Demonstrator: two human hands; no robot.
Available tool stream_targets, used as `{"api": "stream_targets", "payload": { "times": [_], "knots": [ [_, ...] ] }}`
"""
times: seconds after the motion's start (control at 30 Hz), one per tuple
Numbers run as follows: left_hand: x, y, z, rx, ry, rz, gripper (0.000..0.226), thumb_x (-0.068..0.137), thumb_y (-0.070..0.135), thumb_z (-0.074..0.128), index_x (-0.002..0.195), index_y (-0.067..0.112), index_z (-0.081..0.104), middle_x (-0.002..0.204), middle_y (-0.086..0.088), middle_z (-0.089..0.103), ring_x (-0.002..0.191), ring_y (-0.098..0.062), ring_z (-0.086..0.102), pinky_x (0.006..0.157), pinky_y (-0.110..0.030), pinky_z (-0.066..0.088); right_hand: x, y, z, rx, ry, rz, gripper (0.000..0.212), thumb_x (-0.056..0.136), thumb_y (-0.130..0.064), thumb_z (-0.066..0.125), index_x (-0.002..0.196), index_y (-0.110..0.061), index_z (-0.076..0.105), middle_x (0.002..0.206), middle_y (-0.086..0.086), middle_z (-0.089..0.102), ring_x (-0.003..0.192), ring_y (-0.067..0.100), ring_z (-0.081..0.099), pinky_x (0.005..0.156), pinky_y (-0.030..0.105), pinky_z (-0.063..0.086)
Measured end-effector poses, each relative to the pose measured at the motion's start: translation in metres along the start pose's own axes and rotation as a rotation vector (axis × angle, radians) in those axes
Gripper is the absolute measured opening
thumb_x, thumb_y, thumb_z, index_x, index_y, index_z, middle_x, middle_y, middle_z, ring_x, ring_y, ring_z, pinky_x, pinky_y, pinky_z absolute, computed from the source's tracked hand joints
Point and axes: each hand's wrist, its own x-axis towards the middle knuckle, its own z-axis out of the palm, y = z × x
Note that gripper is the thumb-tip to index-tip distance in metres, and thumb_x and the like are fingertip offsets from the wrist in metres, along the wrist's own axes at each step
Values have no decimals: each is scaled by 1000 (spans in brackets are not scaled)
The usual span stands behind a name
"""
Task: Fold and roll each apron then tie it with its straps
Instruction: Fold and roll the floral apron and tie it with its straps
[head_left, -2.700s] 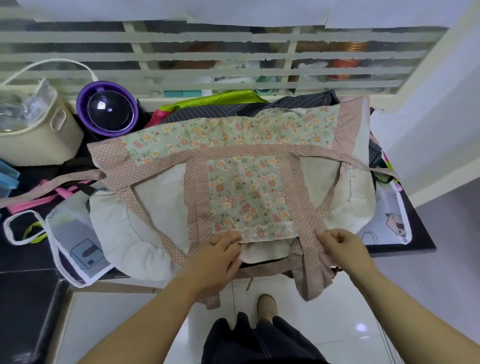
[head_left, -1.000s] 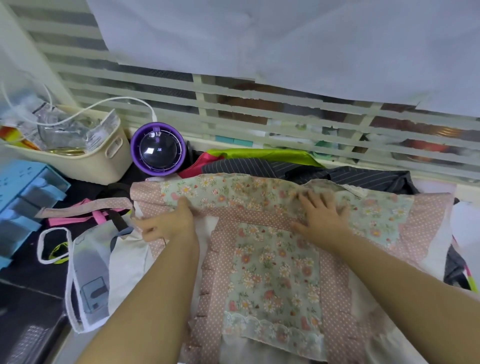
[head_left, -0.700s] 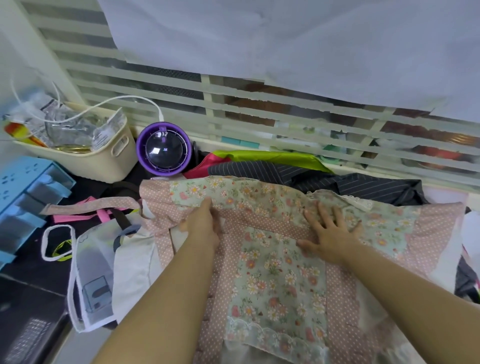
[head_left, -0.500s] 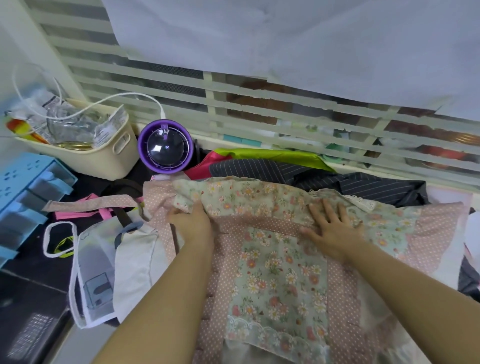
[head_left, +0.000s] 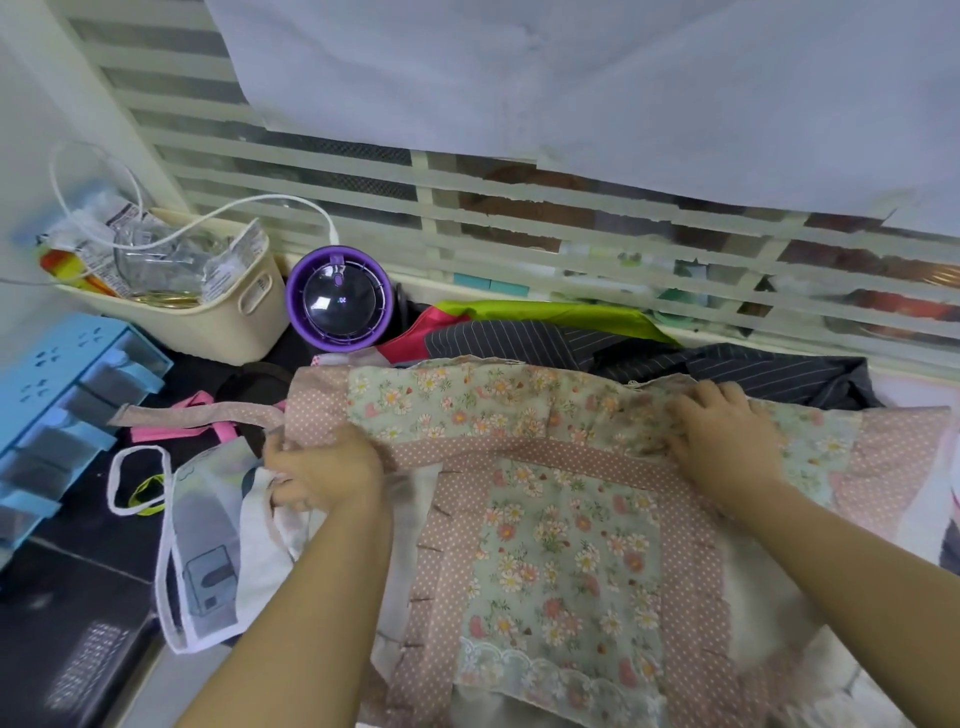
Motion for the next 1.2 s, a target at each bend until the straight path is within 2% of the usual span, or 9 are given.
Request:
{"api": "stream_targets", "payload": {
  "times": [0.27,0.33,0.47,0.57,0.63,0.73,0.87,0.97,1.2],
  "knots": [
    [-22,2,6,-191,-434,-286,107,55,15,75,147,33,25,143,-12,37,111,-32,54,76,-45,56,41,-29,-15,347,-284,38,76,89,-32,64,150,-26,18,156,3,13,116,29,53,83,40,53],
    [-37,8,6,-256,-564,-283,108,63,12,73,151,35,14,146,-2,31,122,-25,49,95,-52,48,47,-32,-11,354,-357,29,79,88,-30,65,151,-24,17,155,8,17,123,31,49,91,40,50],
    [-62,31,21,47,-756,505,64,91,3,53,147,24,29,139,13,33,101,19,52,81,-14,52,51,-28,-9,291,-317,51,67,91,-29,60,148,-20,27,146,11,28,119,31,50,90,40,50],
    [-36,32,42,748,-788,1104,66,91,10,56,149,24,27,150,0,34,139,-18,31,116,-46,26,51,-18,-8,223,-349,78,60,92,-27,58,145,-20,31,142,10,31,110,33,55,83,40,51],
    [-13,29,59,1269,-791,1186,77,90,21,57,152,25,12,154,-5,27,145,-27,17,117,-56,5,53,-7,-8,177,-401,113,58,93,-22,55,145,-20,30,141,11,32,111,34,55,84,40,50],
    [8,33,70,1546,-718,1219,62,87,25,59,143,21,31,134,-7,51,129,-28,42,114,-56,11,53,5,-9,188,-454,182,60,90,-14,59,143,-15,31,134,14,39,113,33,53,85,38,48],
    [12,44,69,1545,-619,1382,11,92,19,53,102,21,57,108,-3,66,104,-25,60,85,-34,39,47,23,-9,214,-395,226,28,87,-7,57,115,-8,55,111,13,59,95,29,57,69,32,45],
    [9,56,57,1491,-495,1565,15,94,22,53,103,17,62,103,-4,64,98,-26,59,70,-32,38,35,40,-20,347,-234,301,13,83,1,53,90,-3,62,94,15,61,79,29,53,60,31,39],
    [-9,112,39,1365,-413,1646,32,92,8,50,120,17,61,109,-9,54,104,-29,50,75,-37,43,6,58,-71,631,242,422,10,90,3,47,89,-6,51,75,8,52,64,19,44,50,27,29]
  ]
}}
